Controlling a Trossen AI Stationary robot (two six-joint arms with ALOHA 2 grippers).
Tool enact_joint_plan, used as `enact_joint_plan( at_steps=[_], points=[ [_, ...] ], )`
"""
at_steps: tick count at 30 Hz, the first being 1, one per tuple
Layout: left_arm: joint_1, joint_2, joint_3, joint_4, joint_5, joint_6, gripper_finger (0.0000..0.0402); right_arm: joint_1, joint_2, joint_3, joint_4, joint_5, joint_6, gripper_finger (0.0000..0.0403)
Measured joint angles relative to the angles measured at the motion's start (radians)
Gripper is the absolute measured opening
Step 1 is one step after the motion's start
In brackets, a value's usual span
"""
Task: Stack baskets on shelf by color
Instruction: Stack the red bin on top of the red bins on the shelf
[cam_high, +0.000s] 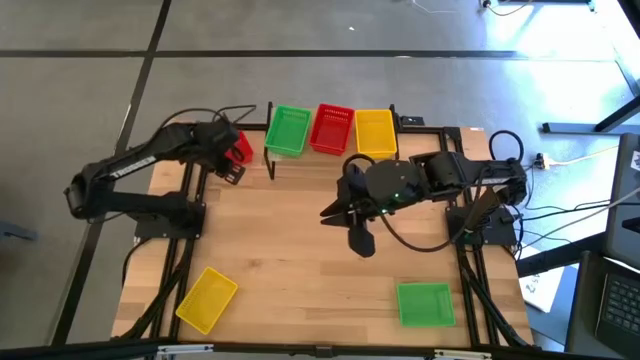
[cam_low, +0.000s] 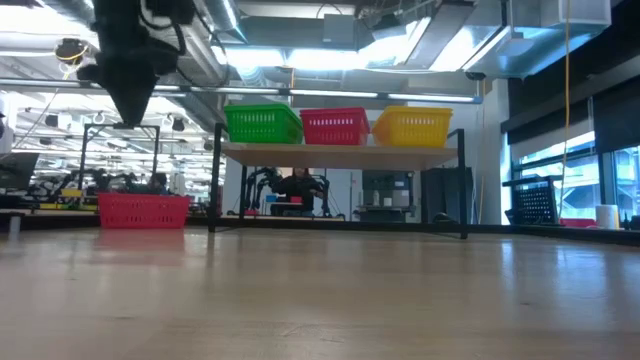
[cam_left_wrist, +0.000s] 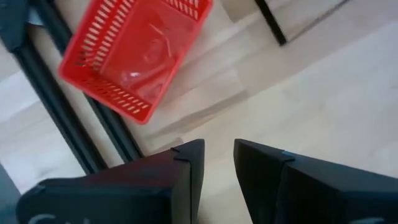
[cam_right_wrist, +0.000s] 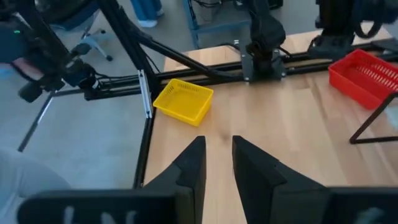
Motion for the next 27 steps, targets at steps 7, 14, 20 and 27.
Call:
enact_joint_plan(
  at_steps=[7,14,20,27],
  points=[
    [0.137,0.091,0.000,0.008,0.094,0.257,0.0078,0.000,0.000,0.098,-0.108,-0.030,-0.137,0.0074],
    [0.200,0.211,0.000,0.041,0.091,0.515,0.0078,0.000,-0.018,0.179,-0.190,-0.030,-0.228,0.0074],
    [0.252,0.305,0.000,0.117,0.092,0.570,0.0078,0.000,-0.040,0.181,-0.217,-0.022,-0.242,0.0074],
    [0.315,0.394,0.000,0.140,0.091,0.517,0.0078,-0.001,-0.045,0.181,-0.250,-0.022,-0.261,0.0074]
  ],
)
